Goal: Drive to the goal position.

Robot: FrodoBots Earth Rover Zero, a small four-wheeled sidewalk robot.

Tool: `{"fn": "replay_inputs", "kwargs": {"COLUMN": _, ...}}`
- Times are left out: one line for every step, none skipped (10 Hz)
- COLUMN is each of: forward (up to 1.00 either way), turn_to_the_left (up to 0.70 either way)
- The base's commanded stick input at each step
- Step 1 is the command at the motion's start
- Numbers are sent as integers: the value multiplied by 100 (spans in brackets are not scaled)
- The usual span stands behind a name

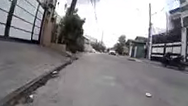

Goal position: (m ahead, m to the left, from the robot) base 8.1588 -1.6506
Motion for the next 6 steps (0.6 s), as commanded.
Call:
{"fn": "replay_inputs", "kwargs": {"forward": 100, "turn_to_the_left": 0}}
{"fn": "replay_inputs", "kwargs": {"forward": 100, "turn_to_the_left": 0}}
{"fn": "replay_inputs", "kwargs": {"forward": 100, "turn_to_the_left": 0}}
{"fn": "replay_inputs", "kwargs": {"forward": 100, "turn_to_the_left": 0}}
{"fn": "replay_inputs", "kwargs": {"forward": 100, "turn_to_the_left": 0}}
{"fn": "replay_inputs", "kwargs": {"forward": 100, "turn_to_the_left": 0}}
